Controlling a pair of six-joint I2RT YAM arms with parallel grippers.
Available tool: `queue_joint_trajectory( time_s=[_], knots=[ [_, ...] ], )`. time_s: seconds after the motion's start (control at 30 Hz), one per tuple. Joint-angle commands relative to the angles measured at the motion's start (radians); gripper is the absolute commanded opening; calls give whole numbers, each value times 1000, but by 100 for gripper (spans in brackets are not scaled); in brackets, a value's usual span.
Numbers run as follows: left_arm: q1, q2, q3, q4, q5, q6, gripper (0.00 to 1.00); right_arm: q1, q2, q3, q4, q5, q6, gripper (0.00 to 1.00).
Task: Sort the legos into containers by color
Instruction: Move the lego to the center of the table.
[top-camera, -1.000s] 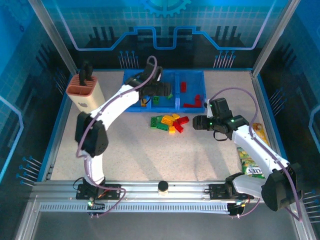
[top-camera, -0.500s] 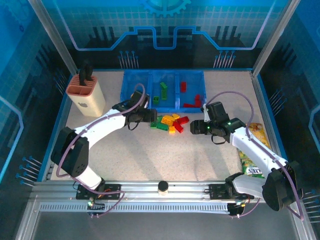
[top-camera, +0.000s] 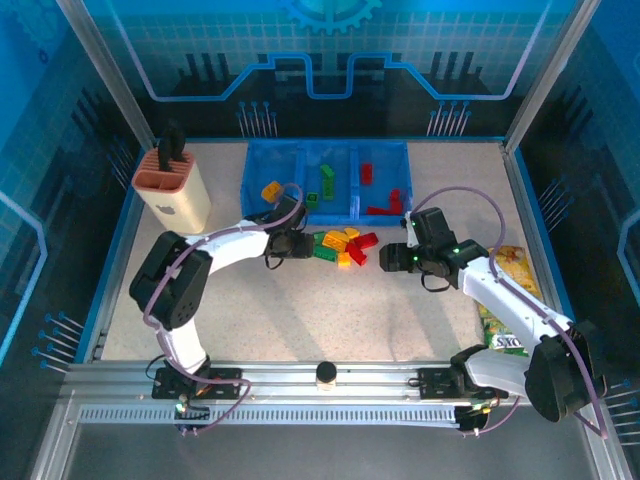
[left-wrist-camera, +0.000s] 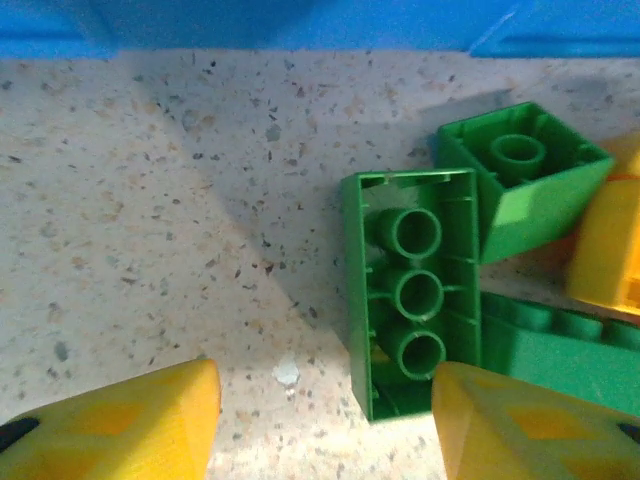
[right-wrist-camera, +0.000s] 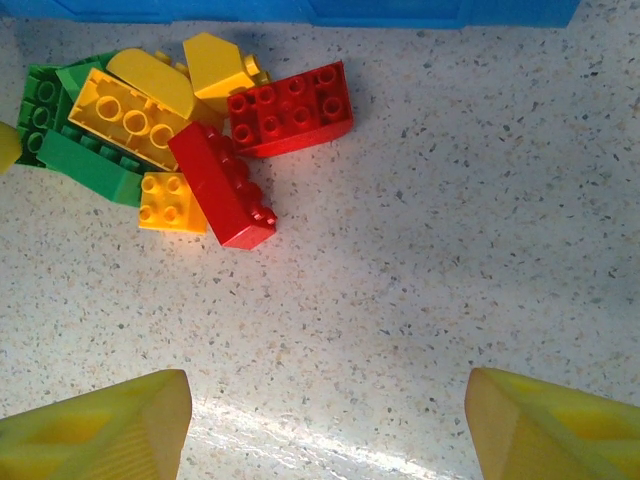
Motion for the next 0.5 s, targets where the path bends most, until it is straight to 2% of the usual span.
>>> queue_joint_trajectory(
  time_s=[0.0,0.47],
  knots=[
    [-6,41,78,-11,-20,-7,57,14,-2,-16,10,-3,13,74],
    [-4,136,197,-67,-43,15,54,14,15,-18,21,-6,15,73]
  ],
)
